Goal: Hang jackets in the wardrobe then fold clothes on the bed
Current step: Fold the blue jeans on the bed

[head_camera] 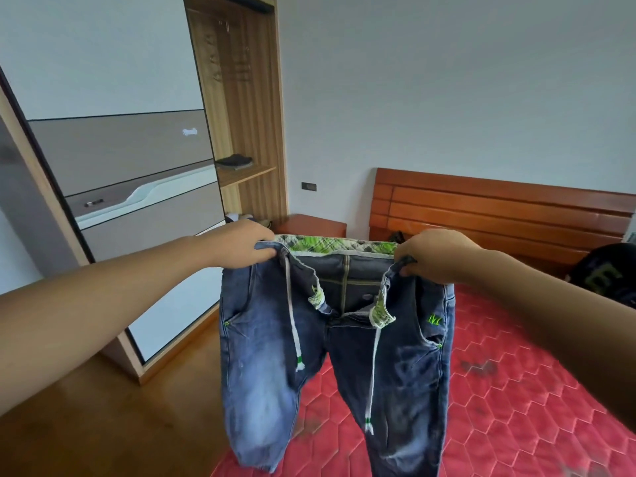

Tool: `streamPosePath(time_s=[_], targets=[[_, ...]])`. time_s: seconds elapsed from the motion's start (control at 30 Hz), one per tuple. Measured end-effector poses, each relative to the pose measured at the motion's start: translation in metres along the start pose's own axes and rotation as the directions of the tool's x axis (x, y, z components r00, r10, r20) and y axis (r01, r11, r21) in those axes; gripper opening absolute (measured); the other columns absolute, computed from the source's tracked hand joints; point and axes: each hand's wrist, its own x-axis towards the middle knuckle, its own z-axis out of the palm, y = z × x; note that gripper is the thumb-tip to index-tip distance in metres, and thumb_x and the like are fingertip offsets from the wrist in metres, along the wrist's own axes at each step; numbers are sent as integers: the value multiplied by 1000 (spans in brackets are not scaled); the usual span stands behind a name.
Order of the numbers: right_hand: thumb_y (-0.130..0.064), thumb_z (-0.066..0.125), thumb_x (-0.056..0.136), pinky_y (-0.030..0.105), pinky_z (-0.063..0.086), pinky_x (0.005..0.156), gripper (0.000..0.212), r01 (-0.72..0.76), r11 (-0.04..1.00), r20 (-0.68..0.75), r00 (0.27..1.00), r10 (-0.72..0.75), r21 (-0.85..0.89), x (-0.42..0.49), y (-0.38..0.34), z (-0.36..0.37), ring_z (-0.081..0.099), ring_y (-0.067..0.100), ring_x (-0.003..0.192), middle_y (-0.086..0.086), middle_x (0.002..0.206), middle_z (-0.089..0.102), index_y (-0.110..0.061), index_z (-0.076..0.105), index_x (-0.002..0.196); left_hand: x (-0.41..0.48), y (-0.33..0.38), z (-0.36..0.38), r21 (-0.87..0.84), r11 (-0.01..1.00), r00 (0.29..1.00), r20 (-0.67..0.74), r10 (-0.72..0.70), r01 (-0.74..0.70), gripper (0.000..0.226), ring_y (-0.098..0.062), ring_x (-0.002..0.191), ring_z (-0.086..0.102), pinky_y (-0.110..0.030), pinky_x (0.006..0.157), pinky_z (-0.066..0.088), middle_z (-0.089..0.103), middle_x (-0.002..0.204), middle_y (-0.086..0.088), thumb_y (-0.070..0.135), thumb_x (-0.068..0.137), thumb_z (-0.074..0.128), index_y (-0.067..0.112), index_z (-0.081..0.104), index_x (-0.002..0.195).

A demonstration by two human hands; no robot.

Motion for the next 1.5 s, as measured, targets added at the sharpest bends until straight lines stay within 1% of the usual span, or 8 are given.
streamPosePath(time_s=[0.13, 0.23, 0.43, 0.67, 0.87, 1.03, 1.27, 1.5], targets=[[-34, 55, 97, 35, 45, 64, 18, -75, 995, 11, 997, 75, 61, 1, -9, 5, 55, 23, 78, -1, 82, 55, -19, 55, 87, 3, 8, 7, -101, 994, 995, 93, -30, 40, 4, -25, 82, 62, -40, 70, 46, 63, 88, -5, 28, 95, 58, 26, 56, 92], [-19, 55, 93, 35, 37, 59, 10, -101, 969, 29, 995, 97, 224, 1, -13, 18, 51, 26, 76, -1, 77, 47, -14, 47, 91, 0, 10, 15, -141, 990, 976, 211, 45, -15, 33, -36, 90, 64, -56, 79, 53, 63, 105, -14, 22, 88, 49, 46, 46, 110], [6, 45, 78, 32, 36, 58, 27, -46, 949, 43, 998, 34, 312, -6, -18, 26, 54, 23, 76, -1, 78, 56, -18, 55, 84, -5, 27, 24, -107, 983, 949, 265, 173, -149, 42, -11, 91, 52, -40, 84, 46, 53, 91, 10, -8, 80, 43, 33, 51, 83], [6, 37, 90, 24, 39, 89, 75, -34, 963, 186, 982, -18, 269, -13, -23, 18, 52, 24, 131, 1, 153, 49, -43, 53, 145, 3, 35, 27, -54, 995, 937, 334, 102, -89, 62, -14, 116, 50, -35, 105, 41, 51, 118, 9, -3, 90, 44, 31, 60, 138], [-4, 50, 90, 19, 41, 66, 61, -91, 908, 241, 970, -11, 408, -13, -40, 17, 56, 7, 84, 2, 129, 67, -31, 56, 145, 7, 62, 31, -216, 968, 921, 388, -37, 130, 49, -14, 131, 51, -32, 110, 42, 53, 147, 3, 15, 90, 60, 22, 59, 139], [1, 59, 88, 14, 31, 36, 46, -230, 669, 216, 971, 105, 707, -9, -42, 32, 40, -1, 30, -16, 35, 48, -12, 64, 132, 11, 78, 53, -522, 801, 933, 340, -119, 293, 54, -21, 130, 51, -26, 99, 42, 52, 146, -4, 9, 92, 60, 21, 54, 145], [1, 62, 86, 27, 48, 50, 26, -345, -29, 343, 917, 202, 938, -6, -73, 61, 55, 21, 57, 11, 74, 61, -6, 69, 110, 13, 122, 87, -896, 282, 935, 296, -196, 343, 59, -25, 88, 64, -33, 67, 56, 59, 118, -15, -2, 90, 66, 30, 47, 135], [11, 34, 88, 34, 57, 53, 38, -351, -332, 440, 863, 248, 876, -12, -75, 74, 66, 25, 61, 17, 80, 68, 5, 69, 100, 1, 130, 116, -927, 23, 924, 372, -86, 375, 71, -17, 99, 63, -32, 87, 50, 57, 135, -9, 10, 87, 70, 27, 38, 147]])
